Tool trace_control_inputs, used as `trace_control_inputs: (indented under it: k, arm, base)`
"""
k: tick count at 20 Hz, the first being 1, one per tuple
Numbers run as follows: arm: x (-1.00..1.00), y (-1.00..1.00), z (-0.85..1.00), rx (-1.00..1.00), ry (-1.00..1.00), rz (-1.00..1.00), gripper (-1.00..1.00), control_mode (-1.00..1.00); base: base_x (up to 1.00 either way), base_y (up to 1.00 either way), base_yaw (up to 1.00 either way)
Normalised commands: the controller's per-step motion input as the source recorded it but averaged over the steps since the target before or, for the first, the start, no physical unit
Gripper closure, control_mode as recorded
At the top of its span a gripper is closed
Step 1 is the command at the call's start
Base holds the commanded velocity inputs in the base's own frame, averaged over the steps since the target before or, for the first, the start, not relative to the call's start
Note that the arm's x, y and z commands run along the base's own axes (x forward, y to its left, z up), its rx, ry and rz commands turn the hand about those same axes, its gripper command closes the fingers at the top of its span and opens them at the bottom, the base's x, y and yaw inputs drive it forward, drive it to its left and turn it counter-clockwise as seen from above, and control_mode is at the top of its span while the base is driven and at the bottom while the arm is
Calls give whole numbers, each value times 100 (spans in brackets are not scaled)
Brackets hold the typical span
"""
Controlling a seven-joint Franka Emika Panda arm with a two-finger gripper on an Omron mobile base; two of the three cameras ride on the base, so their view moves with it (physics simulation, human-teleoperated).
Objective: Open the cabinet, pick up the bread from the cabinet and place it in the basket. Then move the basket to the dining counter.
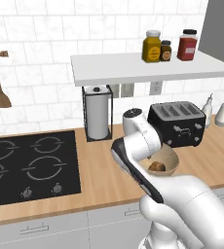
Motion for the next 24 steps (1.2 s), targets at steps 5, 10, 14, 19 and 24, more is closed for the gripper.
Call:
trace_control_inputs:
  k: [5, 10, 14, 19, 24]
  arm:
    - [6, -7, -54, -3, 23, 34, -100, -100]
    - [50, 0, -38, 0, 13, 28, -100, -100]
    - [29, 0, -32, 0, 4, 25, -100, -100]
    - [-3, -19, -62, 0, 1, 18, -100, -100]
    - [-11, -44, -90, 0, 2, 12, 100, -100]
  base:
    - [0, 0, 0]
    - [0, 0, 0]
    - [0, 0, 0]
    - [0, 0, 0]
    - [0, 0, 0]
